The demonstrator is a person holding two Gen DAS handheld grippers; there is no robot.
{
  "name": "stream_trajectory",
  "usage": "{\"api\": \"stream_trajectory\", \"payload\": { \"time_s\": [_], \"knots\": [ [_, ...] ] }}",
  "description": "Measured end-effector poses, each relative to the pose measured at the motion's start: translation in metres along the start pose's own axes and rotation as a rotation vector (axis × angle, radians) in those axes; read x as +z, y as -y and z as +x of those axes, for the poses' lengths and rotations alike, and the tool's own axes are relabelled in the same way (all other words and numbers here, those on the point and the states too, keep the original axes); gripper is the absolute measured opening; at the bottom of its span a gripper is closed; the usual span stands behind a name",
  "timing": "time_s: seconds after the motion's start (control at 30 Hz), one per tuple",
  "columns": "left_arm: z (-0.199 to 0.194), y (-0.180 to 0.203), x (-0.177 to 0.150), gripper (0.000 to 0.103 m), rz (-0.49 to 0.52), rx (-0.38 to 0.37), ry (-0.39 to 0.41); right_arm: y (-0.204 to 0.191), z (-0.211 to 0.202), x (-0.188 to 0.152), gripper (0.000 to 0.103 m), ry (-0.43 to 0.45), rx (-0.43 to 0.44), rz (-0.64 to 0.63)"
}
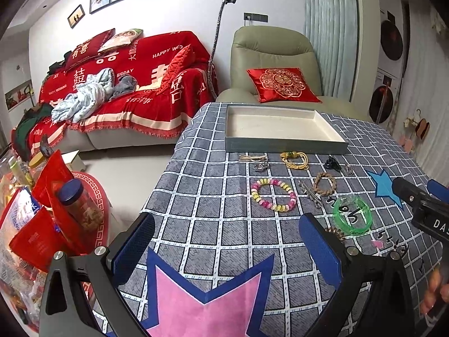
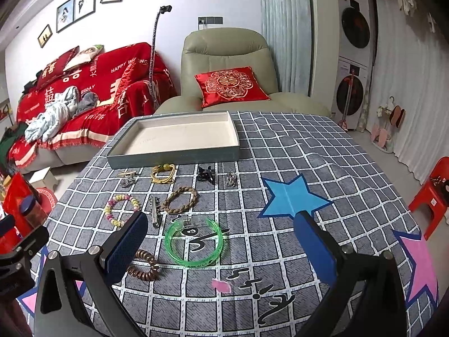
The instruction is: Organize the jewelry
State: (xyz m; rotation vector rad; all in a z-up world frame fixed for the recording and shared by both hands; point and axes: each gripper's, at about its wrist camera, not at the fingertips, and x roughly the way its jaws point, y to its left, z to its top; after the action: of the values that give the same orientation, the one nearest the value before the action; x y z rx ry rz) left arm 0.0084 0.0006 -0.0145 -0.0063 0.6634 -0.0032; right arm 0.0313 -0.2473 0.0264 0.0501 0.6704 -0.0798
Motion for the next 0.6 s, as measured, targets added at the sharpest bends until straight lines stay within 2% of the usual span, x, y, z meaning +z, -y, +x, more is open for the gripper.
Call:
{"api": "stream_trajectory", "payload": {
  "time_s": [0.17, 0.6],
  "knots": [
    [0.0027, 0.0018, -0.0005, 0.103, 0.02, 0.004, 0.002, 0.0032, 0.0016, 0.0008, 0.103, -0.008, -0.006, 0.01],
    [0.0092, -0.0051, 0.0013, 0.103, -0.003, 0.009, -0.023, -0.0012, 0.0012, 0.003, 0.103, -0.004, -0.006, 0.001]
  ]
}}
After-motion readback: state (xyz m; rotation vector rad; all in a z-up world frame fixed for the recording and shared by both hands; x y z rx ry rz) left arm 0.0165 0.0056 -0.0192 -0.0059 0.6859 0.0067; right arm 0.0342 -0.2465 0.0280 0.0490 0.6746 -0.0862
